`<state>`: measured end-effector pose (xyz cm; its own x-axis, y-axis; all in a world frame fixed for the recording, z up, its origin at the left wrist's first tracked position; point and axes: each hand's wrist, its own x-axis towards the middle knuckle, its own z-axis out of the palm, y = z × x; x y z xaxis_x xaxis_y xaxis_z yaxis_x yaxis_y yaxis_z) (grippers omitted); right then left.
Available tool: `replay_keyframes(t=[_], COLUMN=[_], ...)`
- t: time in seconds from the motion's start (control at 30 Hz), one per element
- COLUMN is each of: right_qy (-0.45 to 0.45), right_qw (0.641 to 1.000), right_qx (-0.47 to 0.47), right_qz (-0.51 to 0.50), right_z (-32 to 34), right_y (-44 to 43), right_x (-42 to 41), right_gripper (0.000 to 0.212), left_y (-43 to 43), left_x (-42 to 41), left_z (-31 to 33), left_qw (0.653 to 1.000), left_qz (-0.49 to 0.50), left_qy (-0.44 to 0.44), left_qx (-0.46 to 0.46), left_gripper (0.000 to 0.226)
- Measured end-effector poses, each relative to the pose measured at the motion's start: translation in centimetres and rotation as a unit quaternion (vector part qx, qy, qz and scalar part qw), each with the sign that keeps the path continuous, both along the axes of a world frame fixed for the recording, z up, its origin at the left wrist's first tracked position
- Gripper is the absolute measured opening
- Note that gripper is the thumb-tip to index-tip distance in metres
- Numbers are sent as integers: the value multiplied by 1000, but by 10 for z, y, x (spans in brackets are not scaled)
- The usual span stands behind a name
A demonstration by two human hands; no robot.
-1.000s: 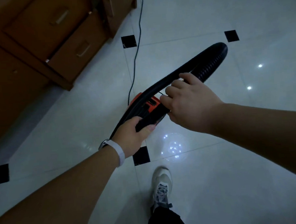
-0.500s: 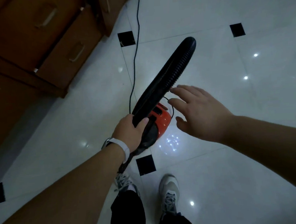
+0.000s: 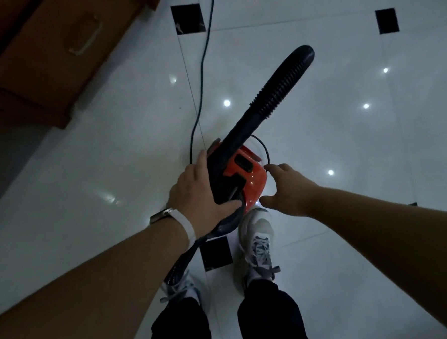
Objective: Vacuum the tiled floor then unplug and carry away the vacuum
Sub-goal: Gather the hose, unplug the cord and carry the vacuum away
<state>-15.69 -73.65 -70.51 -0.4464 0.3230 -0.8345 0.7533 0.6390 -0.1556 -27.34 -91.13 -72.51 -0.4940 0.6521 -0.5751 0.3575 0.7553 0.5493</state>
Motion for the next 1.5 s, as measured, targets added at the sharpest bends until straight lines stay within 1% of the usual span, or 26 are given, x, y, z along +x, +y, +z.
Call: replay_keyframes(t=[0.07, 0.17, 0.27, 0.37, 0.57, 0.67, 0.73, 0.87, 0.93, 1.03, 1.1, 1.13, 1.2, 1.23, 1.27, 1.3, 1.33, 1.4, 1.43, 1.5], right_qy=[-10, 0, 6, -12, -31, -39, -42, -17, 3, 52, 96, 110, 107, 94, 82, 76, 74, 81, 84, 91], right_qw=[1000, 999, 997, 994, 990, 990, 993, 998, 999, 998, 993, 989, 980, 972, 957, 930, 893, 803, 759, 691], right_qx=[-16, -28, -32, -31, 0, 3, -1, -12, -12, -21, -26, -26, -41, -56, -81, -112, -144, -217, -251, -305], right_qz=[10, 38, 72, 102, 136, 134, 113, 66, 42, -18, -66, -92, -161, -208, -267, -341, -419, -549, -594, -649], right_z=[-24, -55, -78, -94, -107, -109, -110, -109, -105, -95, -87, -83, -75, -72, -70, -68, -68, -63, -61, -58], right_y=[10, 20, 24, 22, 19, 22, 21, 16, 13, 5, -2, -7, -18, -25, -32, -40, -47, -61, -68, -78], right_x=[1, -3, -7, -7, -5, -4, 0, 3, 2, 1, 1, 1, 3, 3, 4, 4, 4, 1, -2, -9], right_gripper=[95, 104, 103, 99, 103, 102, 102, 101, 95, 79, 61, 49, 24, 15, 13, 18, 24, 29, 29, 27], left_y=[2, 5, 10, 14, 17, 19, 19, 19, 19, 18, 18, 18, 17, 17, 16, 15, 13, 9, 7, 3], left_x=[4, 7, 11, 10, 11, 12, 12, 11, 10, 9, 8, 8, 9, 8, 7, 4, 1, -5, -9, -15], left_z=[-13, -34, -48, -55, -62, -63, -63, -63, -62, -61, -59, -58, -54, -53, -53, -55, -58, -62, -62, -60], left_qw=[999, 995, 994, 992, 990, 990, 991, 993, 995, 996, 997, 997, 997, 998, 998, 999, 1000, 998, 997, 995], left_qz=[-26, -59, -67, -79, -82, -82, -85, -80, -73, -63, -59, -57, -57, -52, -41, -24, -4, 31, 38, 38], left_qy=[41, 83, 85, 97, 117, 111, 102, 76, 66, 58, 49, 44, 42, 42, 37, 25, 6, -46, -68, -96], left_qx=[-6, -12, -20, -20, -23, -22, -31, -33, -32, -26, -24, -22, -17, -16, -13, -6, 5, 25, 24, -2], left_gripper=[134, 141, 142, 142, 142, 140, 138, 137, 138, 138, 137, 136, 133, 129, 123, 113, 100, 78, 70, 58])
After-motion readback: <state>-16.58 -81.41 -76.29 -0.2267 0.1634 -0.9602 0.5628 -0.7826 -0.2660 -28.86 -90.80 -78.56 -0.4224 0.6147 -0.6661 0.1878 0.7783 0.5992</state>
